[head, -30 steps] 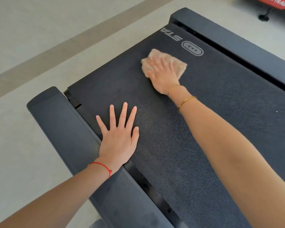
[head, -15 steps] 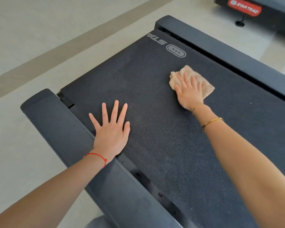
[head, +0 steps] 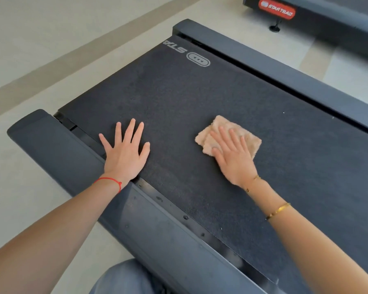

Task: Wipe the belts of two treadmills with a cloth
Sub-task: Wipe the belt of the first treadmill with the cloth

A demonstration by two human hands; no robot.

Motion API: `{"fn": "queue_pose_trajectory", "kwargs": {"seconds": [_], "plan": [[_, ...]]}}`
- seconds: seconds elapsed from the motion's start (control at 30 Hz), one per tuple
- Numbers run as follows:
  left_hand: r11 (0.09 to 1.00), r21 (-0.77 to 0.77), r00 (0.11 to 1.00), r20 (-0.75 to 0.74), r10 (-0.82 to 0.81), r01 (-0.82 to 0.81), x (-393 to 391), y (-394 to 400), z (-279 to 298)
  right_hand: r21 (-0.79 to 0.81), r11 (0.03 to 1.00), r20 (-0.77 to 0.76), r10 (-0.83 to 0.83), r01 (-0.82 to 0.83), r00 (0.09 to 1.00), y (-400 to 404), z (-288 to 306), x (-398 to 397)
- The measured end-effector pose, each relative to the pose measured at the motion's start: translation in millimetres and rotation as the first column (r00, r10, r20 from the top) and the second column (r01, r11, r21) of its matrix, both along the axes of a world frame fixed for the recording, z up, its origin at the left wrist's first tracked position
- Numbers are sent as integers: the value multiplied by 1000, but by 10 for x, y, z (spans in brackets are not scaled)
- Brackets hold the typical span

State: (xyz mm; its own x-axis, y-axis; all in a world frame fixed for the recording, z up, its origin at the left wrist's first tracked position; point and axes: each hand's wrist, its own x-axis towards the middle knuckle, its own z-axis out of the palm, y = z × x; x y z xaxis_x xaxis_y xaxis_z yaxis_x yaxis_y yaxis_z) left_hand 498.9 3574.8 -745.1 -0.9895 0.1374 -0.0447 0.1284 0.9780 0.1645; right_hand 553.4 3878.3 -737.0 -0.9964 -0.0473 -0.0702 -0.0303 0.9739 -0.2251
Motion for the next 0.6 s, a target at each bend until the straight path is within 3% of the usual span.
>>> {"fn": "queue_pose_trajectory", "kwargs": {"seconds": [0.1, 0.2, 0.43, 0.53, 0.6], "plan": [[1000, 2, 1000, -1, -13, 13, 84, 40, 2, 3, 977, 47, -212, 213, 976, 256, 25, -91], [1000, 25, 1000, 13, 3, -3, 175, 145, 1, 17, 971, 45, -240, 240, 970, 91, 38, -16], [998, 66, 1000, 27, -16, 14, 338, 479, 19, 53, 975, 50, 213, -216, 976, -467, 44, 830], [997, 73, 1000, 28, -3, 1, 342, 552, 8, 14, 959, 26, 283, -283, 959, -334, 37, 1077], [998, 68, 1000, 14, -20, 19, 323, 575, 3, -5, 972, 19, 237, -237, 971, -159, 30, 1081]]}}
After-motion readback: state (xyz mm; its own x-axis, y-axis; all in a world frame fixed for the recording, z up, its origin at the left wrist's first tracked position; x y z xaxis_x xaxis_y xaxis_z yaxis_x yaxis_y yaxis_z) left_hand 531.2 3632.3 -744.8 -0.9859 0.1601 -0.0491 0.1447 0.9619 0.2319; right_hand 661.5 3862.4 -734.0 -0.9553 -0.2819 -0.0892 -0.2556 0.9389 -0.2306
